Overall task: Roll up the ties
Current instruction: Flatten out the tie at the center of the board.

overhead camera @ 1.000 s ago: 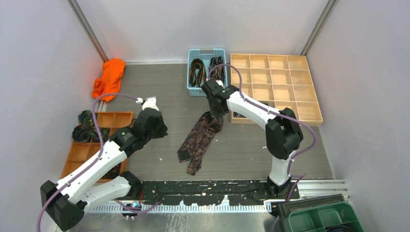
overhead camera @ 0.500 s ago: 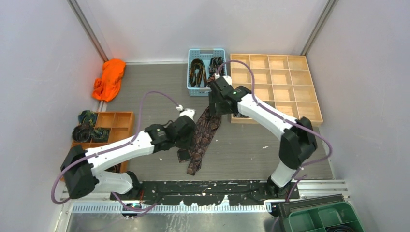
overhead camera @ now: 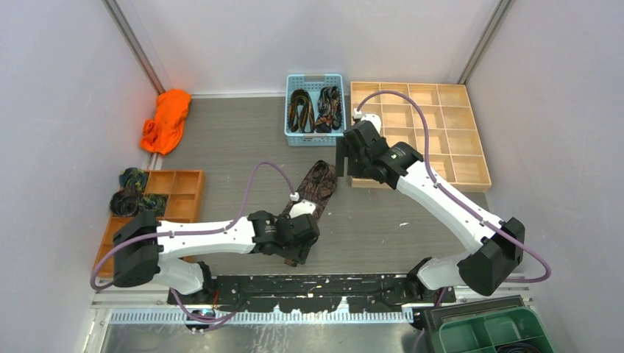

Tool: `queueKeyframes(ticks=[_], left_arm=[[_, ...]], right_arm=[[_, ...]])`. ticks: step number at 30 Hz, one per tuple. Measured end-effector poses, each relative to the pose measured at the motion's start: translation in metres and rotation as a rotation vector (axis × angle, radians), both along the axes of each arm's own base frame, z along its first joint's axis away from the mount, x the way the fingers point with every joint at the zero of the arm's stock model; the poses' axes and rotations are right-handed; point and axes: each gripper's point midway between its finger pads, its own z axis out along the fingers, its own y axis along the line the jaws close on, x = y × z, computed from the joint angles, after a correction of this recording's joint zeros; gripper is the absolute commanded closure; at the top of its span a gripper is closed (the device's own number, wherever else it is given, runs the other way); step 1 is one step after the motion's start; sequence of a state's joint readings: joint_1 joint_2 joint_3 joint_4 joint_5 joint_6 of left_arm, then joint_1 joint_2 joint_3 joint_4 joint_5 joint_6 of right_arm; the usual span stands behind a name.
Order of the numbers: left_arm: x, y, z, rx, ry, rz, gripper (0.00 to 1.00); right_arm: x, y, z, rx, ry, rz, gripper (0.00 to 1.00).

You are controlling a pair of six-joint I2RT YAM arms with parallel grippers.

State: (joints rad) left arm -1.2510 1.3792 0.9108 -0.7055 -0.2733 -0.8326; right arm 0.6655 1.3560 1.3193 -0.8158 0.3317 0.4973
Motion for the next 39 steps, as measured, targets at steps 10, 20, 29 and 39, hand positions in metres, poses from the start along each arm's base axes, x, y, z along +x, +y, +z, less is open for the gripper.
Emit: queueKeyframes(ticks=[10, 20, 29, 39], left_arm=[[-0.006, 0.007, -0.039, 0.128, 0.036, 0.011, 0.65], [-0.011, -0.004, -0.050, 0.151, 0.047, -0.015, 1.00], [0.037, -0.011, 0.065, -0.063, -0.190, 0.105, 1.00], [0.139, 0.039, 0.129, -0.053, -0.388, 0.330, 1.00]], right_arm=[[-0.019, -0.006, -0.015, 0.016, 0.046, 0.004, 0.20], [-0.027, -0.012, -0.019, 0.028, 0.043, 0.000, 0.33], [-0.037, -0.020, -0.009, 0.069, -0.005, -0.004, 0.26], [-0.057, -0.008, -0.043, 0.115, 0.086, 0.045, 0.30]])
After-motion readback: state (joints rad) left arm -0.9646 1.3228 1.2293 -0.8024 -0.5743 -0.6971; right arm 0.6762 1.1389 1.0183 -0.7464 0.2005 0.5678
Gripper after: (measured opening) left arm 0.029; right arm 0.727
